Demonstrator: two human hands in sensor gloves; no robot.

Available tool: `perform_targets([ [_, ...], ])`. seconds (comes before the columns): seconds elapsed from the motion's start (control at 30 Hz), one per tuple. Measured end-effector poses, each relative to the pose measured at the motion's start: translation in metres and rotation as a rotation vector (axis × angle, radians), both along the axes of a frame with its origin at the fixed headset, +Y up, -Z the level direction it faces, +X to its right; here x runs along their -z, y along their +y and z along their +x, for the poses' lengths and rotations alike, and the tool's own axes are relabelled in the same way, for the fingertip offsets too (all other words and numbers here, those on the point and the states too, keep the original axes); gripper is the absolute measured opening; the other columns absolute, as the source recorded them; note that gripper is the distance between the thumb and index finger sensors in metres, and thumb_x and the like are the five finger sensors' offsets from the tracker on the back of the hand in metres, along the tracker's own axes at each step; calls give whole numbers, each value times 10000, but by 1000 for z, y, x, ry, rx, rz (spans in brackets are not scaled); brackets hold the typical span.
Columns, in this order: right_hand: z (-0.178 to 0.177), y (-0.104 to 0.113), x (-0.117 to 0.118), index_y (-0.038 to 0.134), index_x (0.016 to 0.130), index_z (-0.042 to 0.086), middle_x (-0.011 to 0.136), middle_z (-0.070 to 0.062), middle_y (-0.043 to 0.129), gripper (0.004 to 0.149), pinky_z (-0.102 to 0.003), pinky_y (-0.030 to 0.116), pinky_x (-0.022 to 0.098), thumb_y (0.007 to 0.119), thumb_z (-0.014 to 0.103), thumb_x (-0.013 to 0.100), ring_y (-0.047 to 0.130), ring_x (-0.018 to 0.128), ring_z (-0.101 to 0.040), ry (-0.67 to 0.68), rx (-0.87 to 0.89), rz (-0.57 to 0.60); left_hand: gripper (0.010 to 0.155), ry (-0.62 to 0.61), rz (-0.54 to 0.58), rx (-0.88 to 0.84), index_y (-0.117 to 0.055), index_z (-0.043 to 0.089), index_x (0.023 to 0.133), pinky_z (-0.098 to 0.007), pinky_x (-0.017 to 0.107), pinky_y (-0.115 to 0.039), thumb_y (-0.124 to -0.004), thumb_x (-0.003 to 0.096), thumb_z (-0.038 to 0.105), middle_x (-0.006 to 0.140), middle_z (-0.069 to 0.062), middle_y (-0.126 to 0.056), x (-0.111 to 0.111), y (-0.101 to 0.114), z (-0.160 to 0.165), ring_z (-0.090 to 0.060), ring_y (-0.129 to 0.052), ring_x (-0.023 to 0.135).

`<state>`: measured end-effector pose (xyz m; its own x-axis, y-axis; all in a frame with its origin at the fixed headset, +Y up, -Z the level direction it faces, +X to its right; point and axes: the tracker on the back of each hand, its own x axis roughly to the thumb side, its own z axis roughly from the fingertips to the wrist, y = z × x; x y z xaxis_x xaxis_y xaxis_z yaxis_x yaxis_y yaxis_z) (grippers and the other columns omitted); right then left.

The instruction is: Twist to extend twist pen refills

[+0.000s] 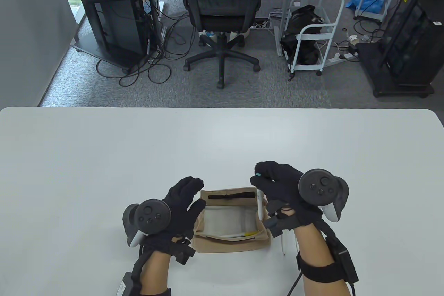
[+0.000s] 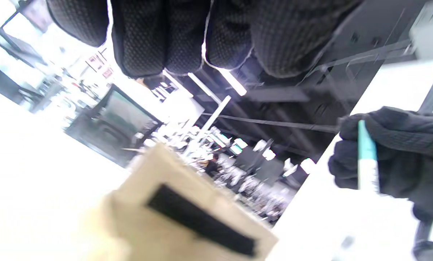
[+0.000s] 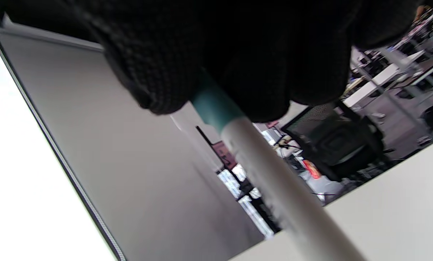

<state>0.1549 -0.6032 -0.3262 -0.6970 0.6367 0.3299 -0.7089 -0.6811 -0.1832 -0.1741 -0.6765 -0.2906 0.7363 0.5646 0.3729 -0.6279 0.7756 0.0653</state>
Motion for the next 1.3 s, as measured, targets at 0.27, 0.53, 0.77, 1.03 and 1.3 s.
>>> perform_targets([
  [0.27, 42, -51, 34, 912, 726, -56, 591, -249, 1022, 478, -698, 685, 538, 933, 295, 402, 926, 613, -467, -303, -287, -307, 722, 100, -70, 76, -611, 109, 1060, -687, 680, -449, -801, 456, 456, 1108, -260, -535, 11, -26, -19, -528, -604, 1009],
  [0.53, 66, -109, 52, 938, 688, -72, 519, -242, 1046, 482, -683, 714, 513, 946, 309, 392, 959, 556, -445, -452, -478, -509, 727, 94, -103, 80, -609, 110, 1061, -690, 681, -429, -801, 454, 463, 1110, -256, -524, 14, -33, -20, -528, -582, 1015],
  [0.77, 73, -137, 57, 954, 665, -82, 478, -234, 1060, 489, -677, 740, 488, 955, 318, 383, 980, 517, -433, -506, -564, -614, 731, 91, -107, 80, -607, 108, 1062, -691, 682, -428, -803, 454, 464, 1111, -260, -519, 15, -33, -20, -531, -579, 1015],
  [1.03, 79, -153, 55, 986, 644, -77, 443, -202, 1087, 516, -652, 784, 466, 992, 345, 347, 1015, 486, -402, -566, -578, -547, 732, 85, -111, 85, -607, 107, 1062, -690, 682, -429, -805, 453, 462, 1111, -261, -515, 15, -33, -19, -531, -574, 1016],
  [1.3, 76, -158, 54, 987, 643, -80, 451, -186, 1085, 529, -650, 786, 463, 1005, 354, 341, 1014, 494, -394, -594, -615, -577, 739, 88, -115, 92, -599, 105, 1065, -691, 681, -428, -808, 452, 462, 1113, -262, -509, 15, -33, -19, -532, -571, 1017],
])
